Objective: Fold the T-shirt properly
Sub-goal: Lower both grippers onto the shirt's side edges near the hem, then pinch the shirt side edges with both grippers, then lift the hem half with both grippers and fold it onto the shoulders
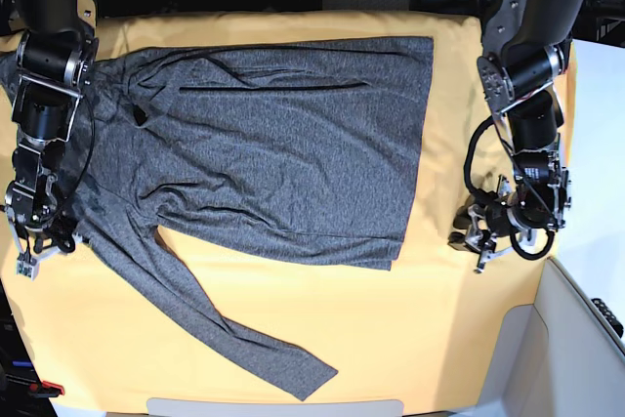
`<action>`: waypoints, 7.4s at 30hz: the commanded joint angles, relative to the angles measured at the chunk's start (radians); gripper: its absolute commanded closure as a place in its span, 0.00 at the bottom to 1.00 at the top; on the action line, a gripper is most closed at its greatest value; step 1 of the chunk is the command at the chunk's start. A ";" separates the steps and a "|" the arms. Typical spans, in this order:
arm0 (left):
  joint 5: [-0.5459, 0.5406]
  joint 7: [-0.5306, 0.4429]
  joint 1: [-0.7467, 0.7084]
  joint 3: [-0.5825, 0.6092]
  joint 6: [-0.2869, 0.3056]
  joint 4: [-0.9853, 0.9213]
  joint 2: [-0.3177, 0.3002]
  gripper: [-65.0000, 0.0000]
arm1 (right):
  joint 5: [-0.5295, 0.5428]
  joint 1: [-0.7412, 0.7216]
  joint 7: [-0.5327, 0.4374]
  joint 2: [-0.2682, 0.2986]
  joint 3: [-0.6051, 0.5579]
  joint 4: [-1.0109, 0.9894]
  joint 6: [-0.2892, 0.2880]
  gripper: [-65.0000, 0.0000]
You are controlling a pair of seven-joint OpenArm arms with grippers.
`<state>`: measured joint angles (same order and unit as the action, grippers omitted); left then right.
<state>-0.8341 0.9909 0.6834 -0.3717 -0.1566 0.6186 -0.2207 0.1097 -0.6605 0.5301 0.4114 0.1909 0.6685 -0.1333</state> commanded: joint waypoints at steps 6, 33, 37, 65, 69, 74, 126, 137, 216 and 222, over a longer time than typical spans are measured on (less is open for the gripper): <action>-0.023 0.078 0.037 0.138 0.015 0.082 0.024 0.67 | 0.005 0.037 -0.021 0.014 0.002 0.095 -0.070 0.63; -0.020 0.036 -0.009 0.428 0.127 0.103 -0.053 0.67 | 0.006 0.158 -0.021 -0.007 0.002 0.234 -0.072 0.63; -0.020 0.018 -0.014 0.429 0.165 0.099 -0.052 0.67 | 0.006 0.160 -0.021 -0.015 0.002 0.234 -0.072 0.63; -0.020 0.019 -0.009 0.428 0.243 0.103 0.030 0.67 | 0.006 0.181 -0.023 -0.052 0.002 0.234 -0.072 0.63; -0.020 0.023 -0.008 0.428 0.243 0.103 0.050 0.67 | 0.006 0.181 -0.023 -0.052 0.002 0.234 -0.072 0.63; -0.021 0.024 -0.006 0.428 0.245 0.123 0.059 0.67 | 0.006 0.181 -0.023 -0.061 0.002 0.234 -0.072 0.63; -0.017 -0.051 -0.080 0.431 0.236 0.175 0.054 0.99 | 0.213 0.127 0.046 0.108 0.003 0.129 -0.355 0.32; -0.017 -0.051 -0.080 0.431 0.239 0.175 0.053 0.99 | 0.207 0.121 0.017 0.117 0.103 0.086 -0.351 0.32; -0.020 -0.037 -0.520 0.303 0.240 0.949 -0.062 0.99 | 0.020 0.595 -0.012 0.011 0.273 0.813 -0.340 1.00; -0.020 -0.037 -0.644 0.247 0.242 1.090 -0.064 0.99 | 0.025 0.678 -0.012 0.013 0.315 0.877 -0.343 1.00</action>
<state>-0.8474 0.9737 0.0250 -0.1154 0.0799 1.6867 -0.2745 0.1291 0.0269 0.5419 0.4007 0.4950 1.5227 -0.4828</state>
